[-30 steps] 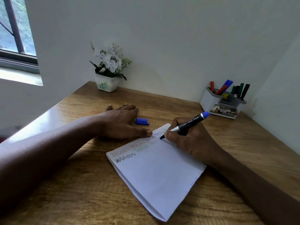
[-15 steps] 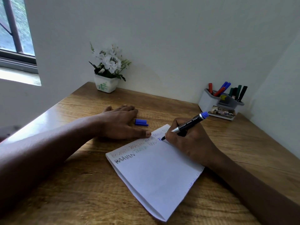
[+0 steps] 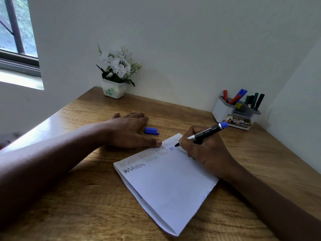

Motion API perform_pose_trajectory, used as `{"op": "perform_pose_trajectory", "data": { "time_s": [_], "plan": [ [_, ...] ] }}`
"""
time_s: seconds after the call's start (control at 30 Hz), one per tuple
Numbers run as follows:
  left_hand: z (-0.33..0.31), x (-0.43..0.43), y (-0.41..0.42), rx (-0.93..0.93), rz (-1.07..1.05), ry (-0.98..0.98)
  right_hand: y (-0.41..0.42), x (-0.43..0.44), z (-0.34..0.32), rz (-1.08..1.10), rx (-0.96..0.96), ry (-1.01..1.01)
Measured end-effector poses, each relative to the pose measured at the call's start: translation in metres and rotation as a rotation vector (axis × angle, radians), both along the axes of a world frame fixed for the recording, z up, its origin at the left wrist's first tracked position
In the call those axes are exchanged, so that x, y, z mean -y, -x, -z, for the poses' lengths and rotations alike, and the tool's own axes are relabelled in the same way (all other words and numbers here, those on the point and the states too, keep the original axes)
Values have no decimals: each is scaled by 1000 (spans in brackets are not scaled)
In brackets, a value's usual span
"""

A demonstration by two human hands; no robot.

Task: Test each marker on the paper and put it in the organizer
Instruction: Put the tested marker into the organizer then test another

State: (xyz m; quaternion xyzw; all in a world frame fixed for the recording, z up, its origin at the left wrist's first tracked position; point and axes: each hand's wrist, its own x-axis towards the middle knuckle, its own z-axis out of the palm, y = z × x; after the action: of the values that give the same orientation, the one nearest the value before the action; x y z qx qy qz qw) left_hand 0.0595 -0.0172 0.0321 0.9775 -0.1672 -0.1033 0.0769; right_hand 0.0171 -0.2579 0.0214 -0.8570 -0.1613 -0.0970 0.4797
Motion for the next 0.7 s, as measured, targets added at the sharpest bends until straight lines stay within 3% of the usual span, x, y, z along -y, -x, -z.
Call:
{"op": "perform_pose_trajectory", "data": {
  "time_s": [0.17, 0.7],
  "plan": [
    [1, 0, -2, 2, -2, 3, 1, 0, 1, -21, 10, 70],
    [2, -1, -4, 12, 2, 7, -1, 1, 1, 32, 5, 30]
  ]
}}
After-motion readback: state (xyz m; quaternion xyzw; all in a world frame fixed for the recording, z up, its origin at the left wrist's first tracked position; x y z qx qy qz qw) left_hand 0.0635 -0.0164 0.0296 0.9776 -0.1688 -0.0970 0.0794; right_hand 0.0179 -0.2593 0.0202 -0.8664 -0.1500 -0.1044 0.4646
